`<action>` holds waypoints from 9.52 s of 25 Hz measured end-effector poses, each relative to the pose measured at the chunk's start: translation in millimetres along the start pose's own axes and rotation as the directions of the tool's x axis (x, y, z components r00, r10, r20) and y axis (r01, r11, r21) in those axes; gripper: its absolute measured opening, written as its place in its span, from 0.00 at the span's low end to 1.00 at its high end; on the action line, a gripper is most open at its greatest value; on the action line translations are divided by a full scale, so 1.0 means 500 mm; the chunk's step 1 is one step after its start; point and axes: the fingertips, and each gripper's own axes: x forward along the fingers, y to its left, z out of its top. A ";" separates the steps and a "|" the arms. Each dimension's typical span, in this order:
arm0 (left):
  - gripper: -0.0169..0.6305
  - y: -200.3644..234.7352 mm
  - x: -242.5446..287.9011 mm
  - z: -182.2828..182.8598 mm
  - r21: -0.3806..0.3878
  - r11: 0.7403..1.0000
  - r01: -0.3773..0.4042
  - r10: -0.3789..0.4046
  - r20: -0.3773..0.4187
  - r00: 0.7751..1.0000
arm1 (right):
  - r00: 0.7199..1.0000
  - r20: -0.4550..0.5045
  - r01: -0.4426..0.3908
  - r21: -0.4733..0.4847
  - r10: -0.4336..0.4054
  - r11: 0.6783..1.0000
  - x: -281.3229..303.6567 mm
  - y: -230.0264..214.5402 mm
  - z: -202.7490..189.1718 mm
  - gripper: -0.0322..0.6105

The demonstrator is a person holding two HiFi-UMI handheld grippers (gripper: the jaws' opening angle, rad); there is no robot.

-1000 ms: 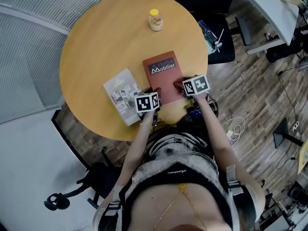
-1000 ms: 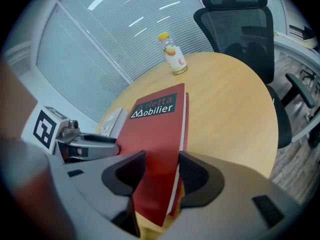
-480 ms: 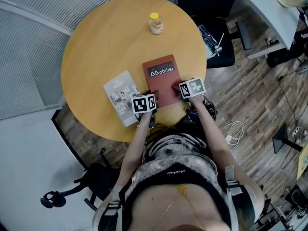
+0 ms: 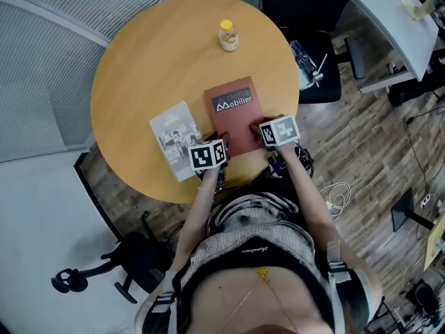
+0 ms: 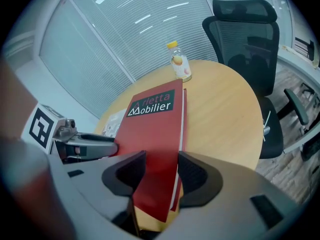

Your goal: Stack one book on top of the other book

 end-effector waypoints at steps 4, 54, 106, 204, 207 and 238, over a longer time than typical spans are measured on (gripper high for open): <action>0.27 -0.021 -0.030 0.020 -0.001 1.000 -0.008 0.008 0.033 0.999 | 1.000 0.015 -0.002 -0.021 0.002 1.000 -0.037 0.011 0.017 0.37; 0.23 -0.184 -0.264 0.096 0.037 0.994 -0.103 0.086 0.326 0.942 | 0.974 0.191 -0.092 -0.171 0.125 0.981 -0.276 0.089 0.072 0.37; 0.22 0.069 -0.418 0.050 -0.017 0.998 -0.063 0.065 0.355 0.933 | 0.980 0.161 -0.083 -0.199 0.116 0.976 -0.148 0.358 0.086 0.37; 0.21 0.380 -0.266 -0.106 -0.193 0.981 -0.021 0.030 0.046 0.999 | 0.982 -0.171 -0.102 -0.094 0.085 0.990 0.201 0.419 0.001 0.37; 0.21 0.380 -0.265 -0.107 -0.168 0.986 -0.009 0.017 0.047 0.999 | 0.980 -0.176 -0.110 -0.095 0.092 0.989 0.202 0.420 0.000 0.37; 0.23 0.379 -0.265 -0.110 -0.120 0.993 0.017 -0.011 0.049 0.999 | 0.971 -0.184 -0.170 -0.080 0.153 0.982 0.215 0.415 -0.011 0.37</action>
